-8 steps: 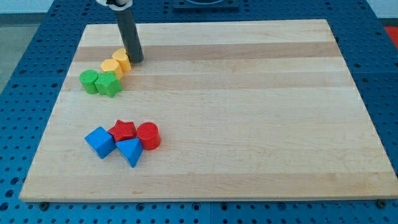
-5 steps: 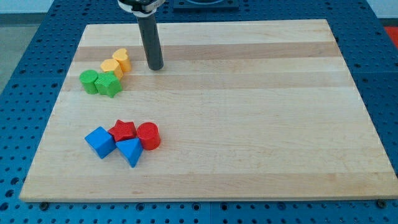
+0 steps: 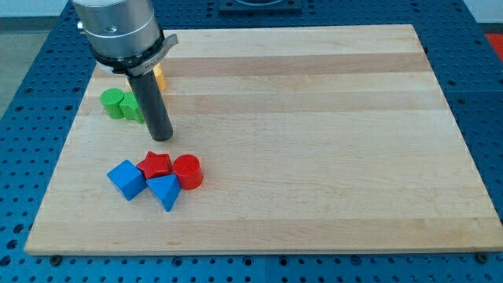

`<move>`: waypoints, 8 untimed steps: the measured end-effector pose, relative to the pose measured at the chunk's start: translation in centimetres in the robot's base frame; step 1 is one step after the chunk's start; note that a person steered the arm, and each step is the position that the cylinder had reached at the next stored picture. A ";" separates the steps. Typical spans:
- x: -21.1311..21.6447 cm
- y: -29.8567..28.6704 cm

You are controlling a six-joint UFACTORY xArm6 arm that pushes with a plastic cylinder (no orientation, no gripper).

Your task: Move your arm to the bottom left

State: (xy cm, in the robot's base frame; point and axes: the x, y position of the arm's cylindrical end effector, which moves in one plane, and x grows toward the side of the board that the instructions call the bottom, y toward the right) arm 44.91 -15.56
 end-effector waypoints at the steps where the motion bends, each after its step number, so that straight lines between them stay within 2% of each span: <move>1: 1.5 -3.6; 4: 3.4 -12.2; 6: 10.2 -11.6; 7: 10.9 -11.6; 8: 14.2 -10.8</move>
